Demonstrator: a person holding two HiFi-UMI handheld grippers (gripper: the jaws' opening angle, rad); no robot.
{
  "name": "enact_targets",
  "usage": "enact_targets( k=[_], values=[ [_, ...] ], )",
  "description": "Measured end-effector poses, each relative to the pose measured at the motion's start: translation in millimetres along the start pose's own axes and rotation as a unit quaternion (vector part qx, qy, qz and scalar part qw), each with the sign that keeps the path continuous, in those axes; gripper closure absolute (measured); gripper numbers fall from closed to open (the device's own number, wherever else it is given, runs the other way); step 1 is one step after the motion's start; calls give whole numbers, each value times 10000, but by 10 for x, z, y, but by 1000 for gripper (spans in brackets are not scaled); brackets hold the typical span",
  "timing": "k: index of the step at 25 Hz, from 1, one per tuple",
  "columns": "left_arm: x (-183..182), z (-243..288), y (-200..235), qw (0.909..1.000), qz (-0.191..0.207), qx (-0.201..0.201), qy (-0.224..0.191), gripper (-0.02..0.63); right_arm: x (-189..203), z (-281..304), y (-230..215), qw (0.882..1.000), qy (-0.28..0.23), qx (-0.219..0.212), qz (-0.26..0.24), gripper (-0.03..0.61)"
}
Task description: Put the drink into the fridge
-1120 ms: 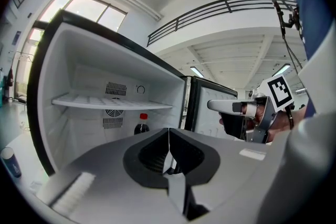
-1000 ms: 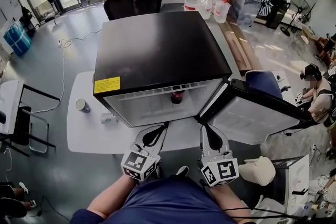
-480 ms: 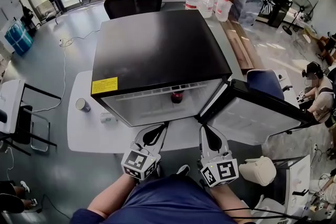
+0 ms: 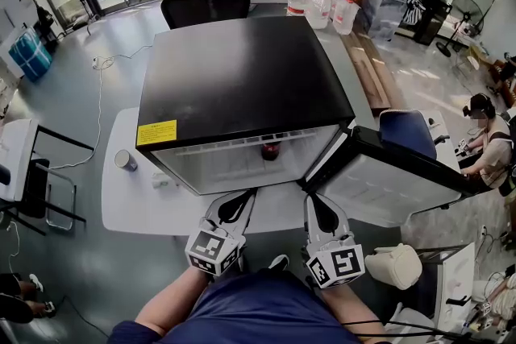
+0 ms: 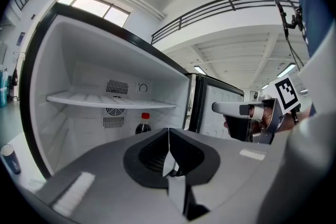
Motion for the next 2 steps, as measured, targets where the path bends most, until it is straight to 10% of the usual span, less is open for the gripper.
enact_targets(
  k=[2],
  values=[
    [2,16,7,10000,-4,-24,-2,607,6,10,-16,10000,-7,-19,-9,574]
  ],
)
Point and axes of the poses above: the fingertips, and each gripper's own axes: z forward along the fingers, y to its left, x out of its underside, the point moved 2 cm from there along -z, backward along the fingers, and after that the axes turned 11 degrees about y, right-handed, at the moved point
